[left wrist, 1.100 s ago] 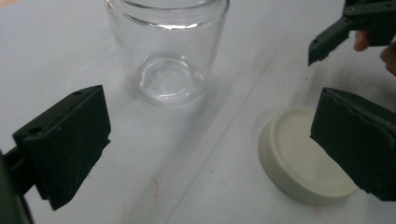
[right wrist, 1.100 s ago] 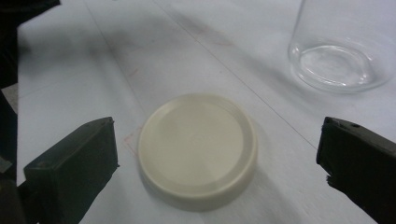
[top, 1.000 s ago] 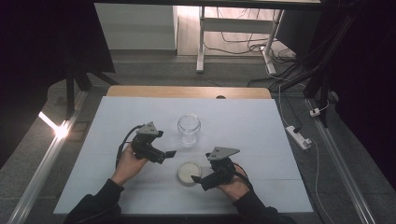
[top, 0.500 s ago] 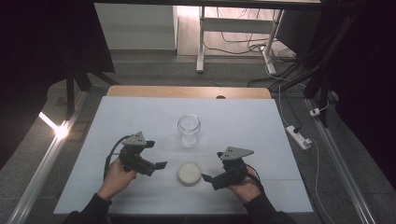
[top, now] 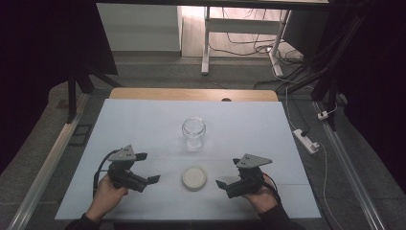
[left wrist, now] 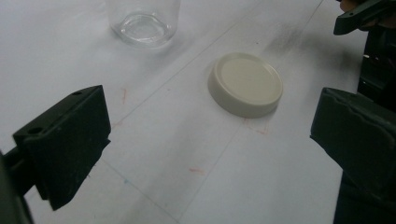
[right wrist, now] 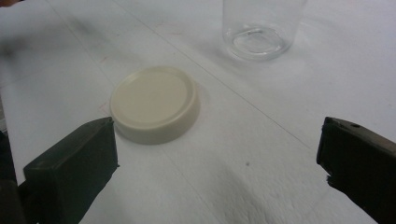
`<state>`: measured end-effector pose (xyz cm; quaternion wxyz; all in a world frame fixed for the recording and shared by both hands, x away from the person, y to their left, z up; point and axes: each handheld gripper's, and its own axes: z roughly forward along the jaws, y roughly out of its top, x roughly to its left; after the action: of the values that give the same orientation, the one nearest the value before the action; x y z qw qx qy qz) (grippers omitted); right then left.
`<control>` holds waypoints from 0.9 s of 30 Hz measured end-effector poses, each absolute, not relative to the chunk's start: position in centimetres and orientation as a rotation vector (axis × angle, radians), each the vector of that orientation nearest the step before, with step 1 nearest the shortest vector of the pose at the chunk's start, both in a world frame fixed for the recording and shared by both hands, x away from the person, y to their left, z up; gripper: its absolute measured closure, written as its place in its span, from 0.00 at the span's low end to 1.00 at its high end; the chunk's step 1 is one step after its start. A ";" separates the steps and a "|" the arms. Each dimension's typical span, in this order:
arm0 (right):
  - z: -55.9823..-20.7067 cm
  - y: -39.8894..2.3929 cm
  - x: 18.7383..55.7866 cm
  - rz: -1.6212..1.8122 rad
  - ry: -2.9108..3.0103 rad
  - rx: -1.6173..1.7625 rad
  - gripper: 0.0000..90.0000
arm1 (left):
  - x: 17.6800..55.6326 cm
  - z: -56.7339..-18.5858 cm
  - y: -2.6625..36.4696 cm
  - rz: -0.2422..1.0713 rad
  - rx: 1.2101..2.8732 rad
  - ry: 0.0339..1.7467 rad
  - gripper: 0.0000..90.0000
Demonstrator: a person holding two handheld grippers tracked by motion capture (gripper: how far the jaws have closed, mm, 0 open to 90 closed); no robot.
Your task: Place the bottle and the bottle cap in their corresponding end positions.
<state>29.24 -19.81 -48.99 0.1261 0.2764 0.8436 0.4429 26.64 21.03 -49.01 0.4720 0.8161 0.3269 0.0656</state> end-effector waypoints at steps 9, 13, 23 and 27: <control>-48.9 -21.9 28.2 1.274 2.414 0.853 0.00 | 24.3 -49.4 23.1 0.186 1.973 0.858 0.00; -49.0 -22.9 27.7 1.262 2.396 0.890 0.00 | 23.5 -49.8 23.9 0.176 1.961 0.881 0.00; -49.2 -25.4 26.5 1.215 2.358 0.960 0.00 | 21.1 -50.9 25.6 0.209 1.970 0.963 0.00; -49.3 -26.4 26.0 1.198 2.336 0.996 0.00 | 20.1 -51.3 26.4 0.238 1.970 1.003 0.00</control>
<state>25.97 -26.39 -49.25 0.1660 0.3497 0.8204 0.4209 20.11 26.40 -51.25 0.4431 0.7944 0.4042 0.0959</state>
